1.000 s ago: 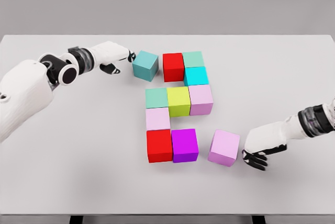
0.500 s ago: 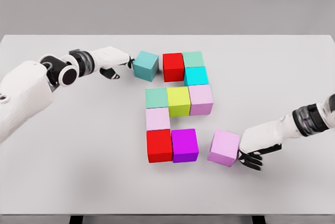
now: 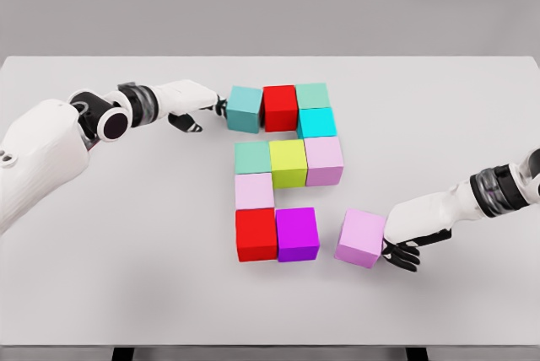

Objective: Assemble the squares on the desktop into the number 2

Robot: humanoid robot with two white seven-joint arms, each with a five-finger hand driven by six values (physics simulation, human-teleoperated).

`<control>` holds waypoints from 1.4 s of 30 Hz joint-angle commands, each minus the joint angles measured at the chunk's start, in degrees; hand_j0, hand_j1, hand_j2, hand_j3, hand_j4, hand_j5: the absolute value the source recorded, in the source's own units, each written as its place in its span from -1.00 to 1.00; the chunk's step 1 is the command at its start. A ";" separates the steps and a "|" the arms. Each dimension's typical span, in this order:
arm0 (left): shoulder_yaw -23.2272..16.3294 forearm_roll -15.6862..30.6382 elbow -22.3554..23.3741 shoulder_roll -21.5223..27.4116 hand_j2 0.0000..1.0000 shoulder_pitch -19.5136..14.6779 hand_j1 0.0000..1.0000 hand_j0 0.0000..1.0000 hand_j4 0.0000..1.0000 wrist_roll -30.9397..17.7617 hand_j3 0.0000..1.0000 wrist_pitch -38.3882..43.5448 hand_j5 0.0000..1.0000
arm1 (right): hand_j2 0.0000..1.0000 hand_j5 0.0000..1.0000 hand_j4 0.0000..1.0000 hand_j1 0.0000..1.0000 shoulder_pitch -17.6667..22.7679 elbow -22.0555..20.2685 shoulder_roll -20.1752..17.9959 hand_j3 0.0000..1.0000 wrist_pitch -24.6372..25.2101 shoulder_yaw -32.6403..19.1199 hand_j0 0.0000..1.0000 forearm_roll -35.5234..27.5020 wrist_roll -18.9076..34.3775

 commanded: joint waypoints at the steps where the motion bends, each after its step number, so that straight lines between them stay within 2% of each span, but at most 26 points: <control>1: 0.05 0.64 -0.58 0.09 0.38 0.09 0.38 0.38 0.38 0.01 0.38 -0.71 0.38 | -0.82 -0.82 -0.82 -0.82 0.00 0.00 0.04 -0.82 0.10 -0.19 -0.82 -0.51 0.00; 11: 0.75 0.99 -0.67 1.84 0.39 0.09 0.39 0.39 0.39 0.10 0.39 -0.53 0.39 | -0.82 -0.82 -0.82 -0.82 0.00 0.08 1.00 -0.82 0.10 -0.54 -0.82 -1.21 0.00; 13: 1.10 2.65 -1.46 3.69 0.40 0.09 0.40 0.40 0.40 0.01 0.40 -0.53 0.40 | -0.82 -0.82 -0.82 -0.82 -0.09 0.08 1.62 -0.82 0.10 -0.54 -0.82 -1.21 0.00; 14: 1.19 4.23 -3.21 5.27 0.41 0.09 0.41 0.41 0.41 0.01 0.41 -0.44 0.41 | -0.82 -0.82 -0.82 -0.82 -0.09 0.08 1.62 -0.82 0.10 -0.54 -0.82 -1.21 0.00; 15: 1.19 7.04 -6.20 8.95 0.44 0.26 0.44 0.44 0.44 0.10 0.44 -0.09 0.44 | -0.82 -0.82 -0.82 -0.82 -0.09 0.08 1.71 -0.82 0.10 -0.54 -0.82 -1.21 0.00; 16: 1.19 8.72 -7.34 11.42 0.52 0.44 0.52 0.52 0.52 0.10 0.52 0.00 0.52 | -0.82 -0.82 -0.82 -0.82 -0.18 0.08 1.71 -0.82 0.10 -0.54 -0.82 -1.21 0.00; 17: 1.19 9.25 -7.70 13.18 1.00 0.53 1.00 1.00 1.00 0.28 1.00 -0.44 1.00 | -0.82 -0.82 -0.82 -0.82 -0.18 0.08 1.71 -0.82 0.10 -0.71 -0.82 -1.21 0.00; 18: 1.98 9.42 -8.31 14.93 1.00 0.70 1.00 1.00 1.00 0.54 1.00 -1.49 1.00 | -0.82 -0.82 -0.82 -0.82 -0.18 0.08 1.71 -0.82 0.10 -0.80 -0.82 -1.21 0.00; 19: 5.31 9.42 -8.75 15.99 1.00 2.72 1.00 1.00 1.00 0.80 1.00 -4.91 1.00 | -0.82 -0.82 -0.82 -0.82 -0.18 0.08 1.71 -0.82 0.10 -0.80 -0.82 -1.21 0.00; 21: 13.84 9.42 -9.81 16.17 1.00 8.87 1.00 1.00 1.00 0.89 1.00 -16.16 1.00 | -0.81 -0.81 -0.81 -0.81 -0.09 0.17 1.71 -0.81 0.10 -0.80 -0.81 -1.21 0.00; 22: 15.87 9.34 -9.81 16.17 1.00 10.54 1.00 1.00 1.00 0.89 1.00 -19.51 1.00 | -0.81 -0.81 -0.81 -0.81 -0.09 0.52 1.71 -0.81 0.10 -0.80 -0.81 -1.21 0.00; 25: 15.87 9.25 -9.98 16.43 1.00 10.99 1.00 1.00 1.00 0.80 1.00 -23.65 1.00 | -0.81 -0.81 -0.81 -0.81 0.00 2.37 1.71 -0.81 0.10 -0.80 -0.81 -1.12 0.00; 32: 15.52 9.34 -10.07 16.96 1.00 10.99 1.00 1.00 1.00 0.80 1.00 -23.91 1.00 | -0.81 -0.81 -0.81 -0.81 0.00 2.90 1.80 -0.81 0.10 -0.80 -0.81 -0.94 0.00; 38: 15.78 9.51 -9.72 17.05 1.00 11.07 1.00 1.00 1.00 0.80 1.00 -24.88 1.00 | -0.81 -0.81 -0.81 -0.81 -0.09 4.65 4.17 -0.81 0.10 -0.80 -0.81 -1.03 0.00; 42: 15.69 10.66 -9.63 17.05 1.00 11.69 1.00 1.00 1.00 0.89 1.00 -27.88 1.00 | -0.81 -0.81 -0.81 -0.81 -0.35 4.65 4.17 -0.81 0.10 -0.80 -0.81 -1.03 0.00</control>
